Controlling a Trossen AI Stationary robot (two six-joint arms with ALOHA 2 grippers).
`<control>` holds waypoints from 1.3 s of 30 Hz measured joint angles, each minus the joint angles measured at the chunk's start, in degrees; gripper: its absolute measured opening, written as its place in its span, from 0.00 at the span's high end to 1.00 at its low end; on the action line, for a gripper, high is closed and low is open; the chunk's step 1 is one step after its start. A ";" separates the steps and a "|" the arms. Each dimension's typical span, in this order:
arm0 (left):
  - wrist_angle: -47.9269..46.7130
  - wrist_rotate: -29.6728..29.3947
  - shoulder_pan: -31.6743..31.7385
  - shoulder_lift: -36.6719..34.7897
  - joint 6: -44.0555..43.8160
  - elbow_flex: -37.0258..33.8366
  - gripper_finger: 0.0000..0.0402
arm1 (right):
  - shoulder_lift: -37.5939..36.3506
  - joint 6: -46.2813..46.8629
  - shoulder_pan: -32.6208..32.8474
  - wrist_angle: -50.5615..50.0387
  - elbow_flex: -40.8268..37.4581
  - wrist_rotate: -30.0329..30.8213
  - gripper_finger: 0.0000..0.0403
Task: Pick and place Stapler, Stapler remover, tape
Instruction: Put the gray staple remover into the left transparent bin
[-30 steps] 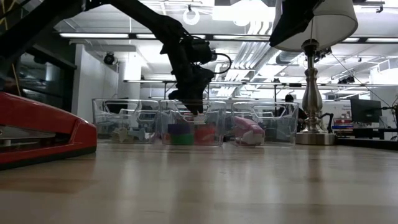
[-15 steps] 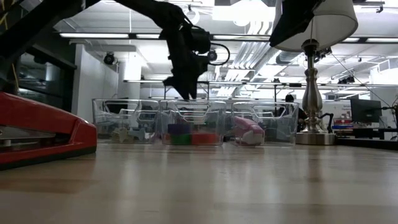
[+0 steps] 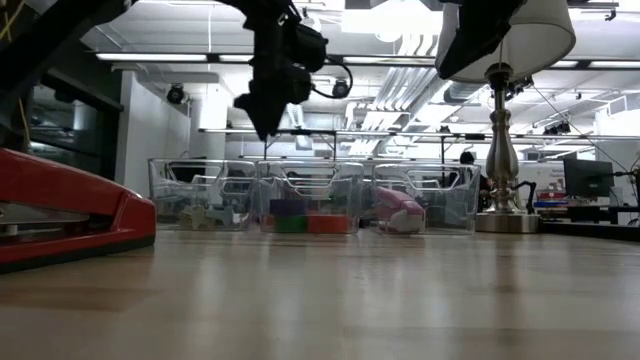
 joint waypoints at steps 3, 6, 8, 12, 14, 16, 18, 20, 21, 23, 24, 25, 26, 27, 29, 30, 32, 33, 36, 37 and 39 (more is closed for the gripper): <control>-2.54 -4.47 -1.72 -1.44 -0.69 -0.13 0.61 | 0.00 -0.28 0.00 -0.17 0.00 -0.01 0.53; -2.51 -6.41 -3.62 -4.24 -1.55 -1.97 0.61 | -0.02 -0.47 0.00 -1.72 0.00 -0.04 0.53; -2.15 -7.93 -5.15 -5.91 -3.05 -3.15 0.61 | -0.02 -0.48 0.00 -2.57 0.00 -0.02 0.53; -2.22 -9.30 -7.94 -9.71 -5.69 -8.18 0.61 | -0.04 -0.67 0.00 -3.17 0.00 -1.37 0.53; -2.07 -10.53 -9.06 -12.17 -7.95 -12.22 0.61 | -0.04 -0.93 0.00 -3.36 0.00 -2.51 0.53; -1.01 -10.56 -10.57 -14.52 -10.68 -16.90 0.61 | -0.04 -0.94 0.00 -3.34 0.00 -3.10 0.53; 0.44 -9.56 -11.81 -17.18 -13.53 -22.50 0.61 | -0.04 -1.08 0.00 -3.34 0.00 -3.24 0.53; 2.36 -7.18 -13.52 -19.76 -16.82 -28.26 0.61 | -0.04 -1.36 0.00 -3.34 0.00 -3.27 0.53; 3.94 -6.34 -14.27 -21.33 -18.29 -31.16 0.61 | -0.04 -1.60 0.00 -3.32 0.00 -3.30 0.53; 4.97 -4.81 -16.36 -23.93 -21.57 -36.53 0.61 | -0.05 -2.21 0.00 -3.32 0.00 -3.44 0.53; 6.08 -3.94 -17.43 -25.40 -23.61 -39.01 0.61 | -0.07 -2.29 0.01 -3.27 0.00 -3.50 0.53; 7.01 -3.08 -18.39 -26.72 -25.40 -41.17 0.61 | -0.07 -2.19 0.02 -3.25 0.00 -3.51 0.53; 7.47 -2.56 -19.58 -28.05 -27.26 -43.25 0.61 | -0.07 -1.82 0.00 -3.23 0.00 -3.50 0.53; 7.57 -2.31 -20.90 -29.43 -29.29 -45.15 0.61 | -0.07 -1.30 0.00 -3.07 0.00 -3.48 0.53; 8.32 -2.21 -23.50 -32.27 -33.27 -48.60 0.61 | -0.07 -0.54 0.00 -2.84 0.00 -3.48 0.53; 8.92 -2.07 -24.86 -33.76 -35.32 -50.26 0.61 | -0.07 -0.04 0.00 -2.80 0.00 -3.45 0.53; 9.46 -1.82 -27.64 -36.29 -39.89 -53.11 0.61 | -0.07 1.25 0.01 -2.70 0.00 -3.22 0.53; 10.24 -1.57 -28.98 -37.83 -41.89 -54.65 0.61 | -0.07 2.05 0.02 -2.63 0.00 -2.91 0.53; 11.88 -1.59 -33.37 -41.64 -47.43 -58.23 0.61 | -0.07 4.22 0.00 -2.43 0.00 -2.82 0.53; 12.17 -1.69 -34.84 -42.74 -49.36 -59.43 0.61 | -0.07 4.89 0.00 -2.38 0.00 -2.82 0.53; 12.45 -1.66 -37.59 -44.47 -53.16 -61.59 0.61 | -0.07 5.59 0.00 -2.36 0.00 -2.84 0.53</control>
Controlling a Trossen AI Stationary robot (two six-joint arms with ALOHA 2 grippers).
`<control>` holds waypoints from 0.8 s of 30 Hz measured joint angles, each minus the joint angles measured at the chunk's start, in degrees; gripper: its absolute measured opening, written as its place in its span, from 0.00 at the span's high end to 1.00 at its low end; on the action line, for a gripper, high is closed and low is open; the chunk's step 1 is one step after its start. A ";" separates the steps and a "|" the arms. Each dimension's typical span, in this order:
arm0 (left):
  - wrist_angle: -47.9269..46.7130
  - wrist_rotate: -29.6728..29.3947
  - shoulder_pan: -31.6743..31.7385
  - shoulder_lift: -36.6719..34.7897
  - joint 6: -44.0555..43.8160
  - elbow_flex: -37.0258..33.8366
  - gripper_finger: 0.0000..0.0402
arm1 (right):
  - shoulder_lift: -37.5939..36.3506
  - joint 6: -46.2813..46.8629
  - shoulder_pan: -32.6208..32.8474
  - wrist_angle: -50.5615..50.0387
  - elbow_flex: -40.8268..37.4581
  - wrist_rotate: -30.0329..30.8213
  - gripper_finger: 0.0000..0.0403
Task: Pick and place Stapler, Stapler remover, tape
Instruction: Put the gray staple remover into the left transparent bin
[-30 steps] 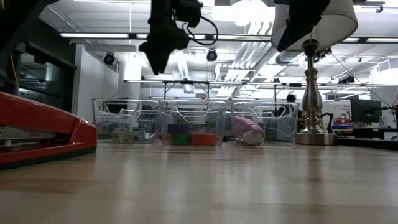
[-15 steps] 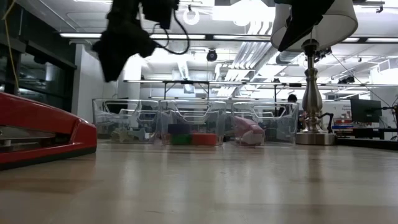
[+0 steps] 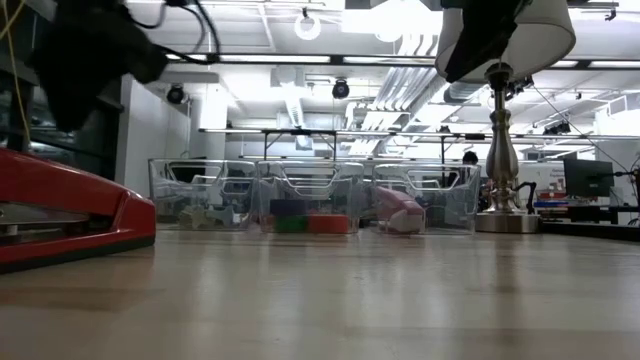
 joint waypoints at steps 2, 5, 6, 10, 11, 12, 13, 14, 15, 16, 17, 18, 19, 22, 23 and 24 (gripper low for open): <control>0.72 0.03 -3.20 -1.59 -3.28 -1.96 0.61 | 0.00 0.91 0.02 0.15 0.00 -0.01 0.53; 0.77 0.72 -7.59 -3.01 -9.31 -4.49 0.61 | 0.00 2.94 0.00 0.19 0.00 0.01 0.53; 0.97 1.28 -8.97 -3.33 -11.54 -5.30 0.61 | 0.00 3.89 0.00 0.20 0.00 0.00 0.53; 0.78 2.32 -14.45 -3.50 -22.40 -6.80 0.61 | 0.00 7.45 0.02 0.20 0.00 -0.01 0.53; 0.78 2.31 -15.84 -3.49 -25.08 -6.96 0.61 | 0.00 8.37 0.02 0.20 0.00 -0.02 0.53; 0.78 2.29 -17.07 -3.51 -27.67 -7.02 0.61 | 0.00 9.18 0.01 0.20 0.00 -0.01 0.53; 0.82 2.28 -18.24 -3.51 -29.81 -7.05 0.61 | 0.00 9.99 0.01 0.20 0.00 0.00 0.53; 1.03 2.16 -19.35 -3.50 -31.48 -7.06 0.61 | 0.00 10.48 0.00 0.20 0.00 0.00 0.53; 1.21 2.10 -20.33 -3.49 -33.02 -7.06 0.61 | 0.00 10.98 0.00 0.18 0.00 -0.02 0.53; 1.13 2.06 -21.23 -3.49 -34.67 -7.06 0.61 | 0.00 11.42 0.02 0.20 0.00 0.00 0.53; 0.88 1.96 -22.05 -3.49 -36.06 -7.06 0.61 | 0.00 11.64 0.02 0.20 0.00 -0.02 0.53; 0.90 1.92 -22.88 -3.49 -37.44 -7.06 0.61 | 0.00 11.76 0.01 0.20 0.00 0.00 0.53; 1.03 1.89 -23.65 -3.49 -38.85 -7.06 0.60 | 0.00 11.75 0.00 0.19 0.00 0.00 0.53; 1.69 1.64 -26.01 -3.49 -44.05 -7.06 0.54 | 0.00 11.74 0.00 0.20 0.00 0.00 0.53; 2.02 1.40 -26.86 -3.49 -46.08 -7.06 0.51 | 0.00 11.74 0.01 0.20 0.00 0.00 0.53; 2.07 1.15 -27.76 -3.49 -48.51 -7.06 0.48 | 0.00 11.74 0.02 0.18 0.00 0.00 0.53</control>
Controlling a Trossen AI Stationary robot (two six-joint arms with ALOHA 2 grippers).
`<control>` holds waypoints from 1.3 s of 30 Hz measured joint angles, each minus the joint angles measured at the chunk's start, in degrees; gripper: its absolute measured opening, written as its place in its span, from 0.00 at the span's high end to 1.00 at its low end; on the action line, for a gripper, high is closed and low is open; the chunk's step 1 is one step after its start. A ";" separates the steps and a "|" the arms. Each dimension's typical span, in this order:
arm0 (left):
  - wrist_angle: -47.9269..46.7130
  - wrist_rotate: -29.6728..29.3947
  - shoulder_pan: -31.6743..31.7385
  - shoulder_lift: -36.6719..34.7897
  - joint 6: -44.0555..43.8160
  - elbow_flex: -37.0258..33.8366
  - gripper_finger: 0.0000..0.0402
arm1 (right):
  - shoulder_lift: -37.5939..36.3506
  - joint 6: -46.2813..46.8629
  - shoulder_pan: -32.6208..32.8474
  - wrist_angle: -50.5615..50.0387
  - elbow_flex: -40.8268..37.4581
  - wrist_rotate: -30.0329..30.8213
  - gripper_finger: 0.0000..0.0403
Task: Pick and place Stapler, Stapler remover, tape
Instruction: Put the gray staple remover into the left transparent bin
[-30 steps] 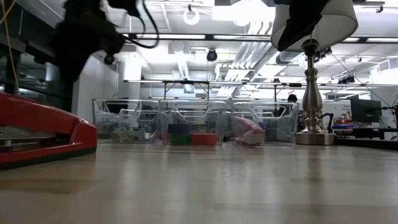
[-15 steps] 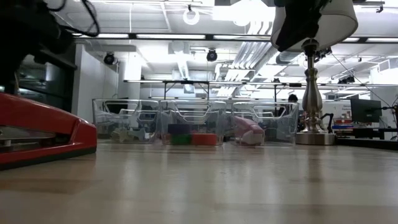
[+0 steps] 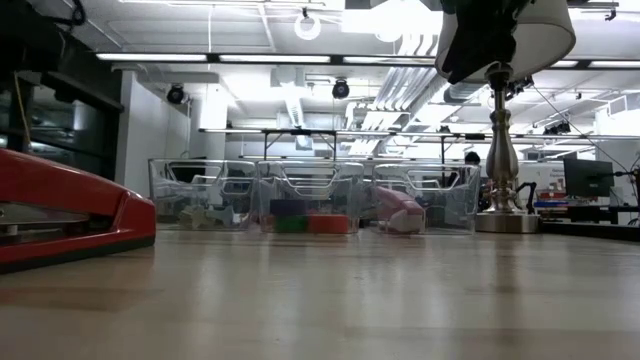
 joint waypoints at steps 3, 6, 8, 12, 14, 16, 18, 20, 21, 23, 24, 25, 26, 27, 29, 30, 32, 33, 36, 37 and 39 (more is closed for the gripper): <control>-0.18 -0.30 -2.87 0.31 -7.82 0.00 0.39 | 0.00 -0.06 0.00 0.00 0.00 0.00 0.53; 0.03 -0.32 -6.15 1.19 -15.96 0.00 0.32 | 0.00 -0.10 -0.01 0.00 0.00 0.01 0.53; 0.62 -0.30 -8.32 2.09 -20.97 0.00 0.29 | 0.00 -0.19 0.00 0.00 0.00 0.02 0.53; 3.25 -0.09 -11.17 4.39 -27.49 0.02 0.28 | 0.00 -0.28 -0.01 0.00 0.00 0.01 0.53; 5.49 0.51 -11.17 5.77 -27.76 0.02 0.27 | 0.00 -0.67 -0.01 0.00 0.00 0.02 0.53; 7.06 -0.84 -11.13 7.58 -27.72 0.02 0.27 | 0.00 -1.26 0.00 0.01 0.00 0.02 0.53; 8.01 -1.62 -11.10 9.90 -27.77 0.02 0.27 | 0.00 -1.73 -0.01 0.00 0.00 0.04 0.53; 7.94 -0.59 -11.10 12.32 -27.99 0.02 0.27 | 0.00 -1.77 0.00 0.02 0.00 0.24 0.53; 8.19 -0.10 -11.10 13.53 -28.08 0.02 0.27 | 0.00 -1.77 0.00 0.00 0.00 0.28 0.53; 9.42 0.57 -11.13 15.72 -28.28 0.02 0.27 | 0.00 -1.79 -0.02 0.00 0.00 0.28 0.53; 10.07 0.79 -11.13 16.69 -28.41 0.02 0.27 | 0.00 -1.85 -0.01 0.00 0.00 0.27 0.53; 10.90 0.90 -11.13 17.52 -28.49 0.02 0.27 | 0.00 -1.97 0.00 0.01 0.00 0.21 0.53; 11.87 1.03 -11.10 18.22 -28.70 0.02 0.27 | 0.00 -1.99 0.00 0.00 0.00 0.15 0.53; 12.70 1.15 -11.10 18.84 -28.83 0.04 0.27 | 0.00 -1.98 0.00 0.00 0.00 0.10 0.53; 14.21 1.22 -11.10 20.21 -28.87 0.07 0.27 | 0.00 -1.94 -0.01 0.00 0.00 0.02 0.53; 14.80 1.35 -11.10 20.85 -28.90 0.05 0.27 | 0.00 -1.94 -0.02 0.00 0.00 0.02 0.53; 15.21 2.15 -11.10 22.00 -28.99 0.07 0.27 | 0.00 -1.98 0.00 0.00 0.00 0.00 0.53; 15.21 2.51 -11.10 22.65 -29.13 0.07 0.27 | 0.00 -2.09 -0.01 0.01 0.00 0.02 0.53; 15.00 2.71 -11.08 24.63 -29.28 0.07 0.27 | 0.00 -2.84 0.00 0.01 0.00 0.00 0.53; 14.77 2.71 -11.08 25.28 -29.29 0.07 0.27 | 0.00 -2.86 0.00 0.00 0.00 0.02 0.53; 14.62 2.68 -11.08 26.22 -29.30 0.26 0.27 | 0.00 -3.06 -0.01 0.00 0.00 0.00 0.53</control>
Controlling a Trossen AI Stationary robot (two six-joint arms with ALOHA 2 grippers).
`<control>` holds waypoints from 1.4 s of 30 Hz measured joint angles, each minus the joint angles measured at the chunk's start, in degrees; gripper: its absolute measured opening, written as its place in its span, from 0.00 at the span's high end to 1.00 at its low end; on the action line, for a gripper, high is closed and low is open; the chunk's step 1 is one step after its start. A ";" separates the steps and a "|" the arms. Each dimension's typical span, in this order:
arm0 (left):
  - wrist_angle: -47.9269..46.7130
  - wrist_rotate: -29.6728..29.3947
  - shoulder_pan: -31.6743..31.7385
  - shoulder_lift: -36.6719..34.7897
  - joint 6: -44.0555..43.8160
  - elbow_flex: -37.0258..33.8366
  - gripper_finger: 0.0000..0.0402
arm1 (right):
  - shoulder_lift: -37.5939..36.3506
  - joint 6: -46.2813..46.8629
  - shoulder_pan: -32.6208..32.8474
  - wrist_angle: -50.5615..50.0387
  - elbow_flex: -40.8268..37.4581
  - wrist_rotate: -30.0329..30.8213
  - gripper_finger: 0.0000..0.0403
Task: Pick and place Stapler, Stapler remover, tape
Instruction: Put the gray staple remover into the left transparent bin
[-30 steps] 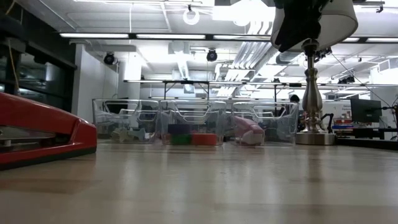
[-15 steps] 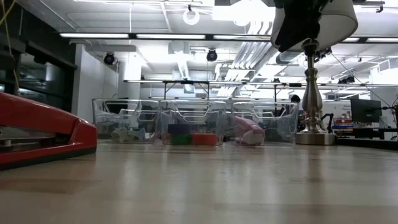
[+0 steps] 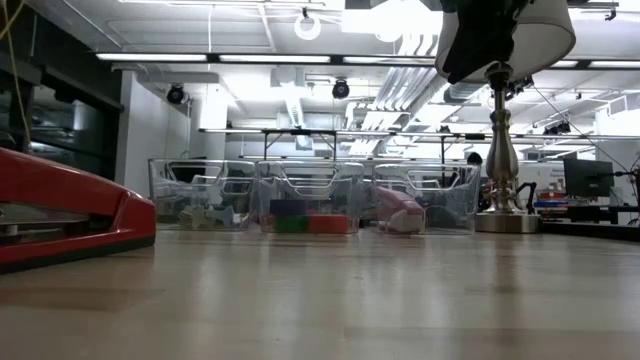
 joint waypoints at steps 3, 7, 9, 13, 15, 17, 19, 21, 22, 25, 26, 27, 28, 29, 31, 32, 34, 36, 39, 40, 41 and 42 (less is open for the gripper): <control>-0.07 -0.49 0.34 0.60 -0.03 0.11 0.27 | 0.00 0.00 0.01 0.00 0.00 0.00 0.53; -0.35 -1.29 2.40 0.68 0.43 0.04 0.27 | 0.00 0.00 -0.01 0.00 0.00 0.00 0.53; -0.69 -2.40 3.59 0.68 0.96 0.00 0.27 | 0.00 0.00 0.00 0.00 0.00 0.00 0.53; -1.44 -4.93 5.49 0.79 1.48 -0.11 0.27 | 0.00 0.00 0.01 0.00 0.00 0.00 0.53; -1.67 -5.49 6.00 0.82 1.55 -0.16 0.27 | 0.00 0.00 -0.01 0.00 0.00 0.00 0.53; -1.66 -6.33 6.03 0.83 1.67 -0.20 0.27 | 0.00 0.00 0.01 0.00 0.00 0.00 0.53; -1.63 -6.57 6.01 0.86 1.67 -0.22 0.27 | 0.00 0.00 -0.01 0.00 0.00 0.00 0.53; -1.62 -6.70 6.03 0.86 1.80 -0.22 0.27 | 0.00 0.00 0.01 0.00 0.00 0.00 0.53; -1.62 -6.72 6.01 0.86 1.96 -0.22 0.28 | 0.00 0.00 -0.01 0.00 0.00 0.00 0.53; -1.36 -6.71 6.01 0.86 3.21 -0.24 0.30 | 0.00 0.00 0.00 0.00 0.00 0.00 0.53; -1.35 -6.61 6.01 0.86 3.90 -0.24 0.32 | 0.00 0.00 0.00 0.00 0.00 0.00 0.53; -1.40 -6.42 6.01 0.86 4.64 -0.24 0.34 | 0.00 -0.02 0.01 0.00 0.00 0.00 0.53; -1.37 -6.38 6.01 0.86 5.22 -0.24 0.36 | 0.00 0.00 0.01 0.00 0.00 0.00 0.53; -1.35 -6.39 6.01 0.86 5.67 -0.24 0.39 | 0.00 0.00 0.01 0.00 0.00 0.00 0.53; -1.11 -6.41 6.01 0.86 5.89 -0.24 0.43 | 0.00 -0.01 0.01 0.00 0.00 0.00 0.53; -0.97 -6.37 6.01 0.86 5.91 -0.24 0.45 | 0.00 0.00 0.01 0.00 0.00 0.00 0.53; -0.83 -6.26 6.03 0.86 6.19 -0.24 0.49 | 0.00 -0.02 0.01 0.00 0.00 0.00 0.53; -0.72 -6.28 6.03 0.86 7.20 -0.24 0.52 | 0.00 0.00 -0.01 -0.03 0.00 0.00 0.53; -0.63 -6.26 6.03 0.86 7.64 -0.24 0.56 | 0.00 0.00 0.01 -0.02 0.00 0.00 0.53; -0.59 -6.26 6.03 0.86 7.65 -0.24 0.57 | 0.00 0.00 0.01 -0.03 0.00 0.00 0.53; -0.57 -6.25 6.03 0.86 7.67 -0.24 0.58 | 0.00 0.00 0.01 0.00 0.00 0.00 0.53; -0.53 -6.24 6.03 0.86 7.78 -0.23 0.59 | 0.00 0.00 -0.01 -0.01 0.00 0.01 0.53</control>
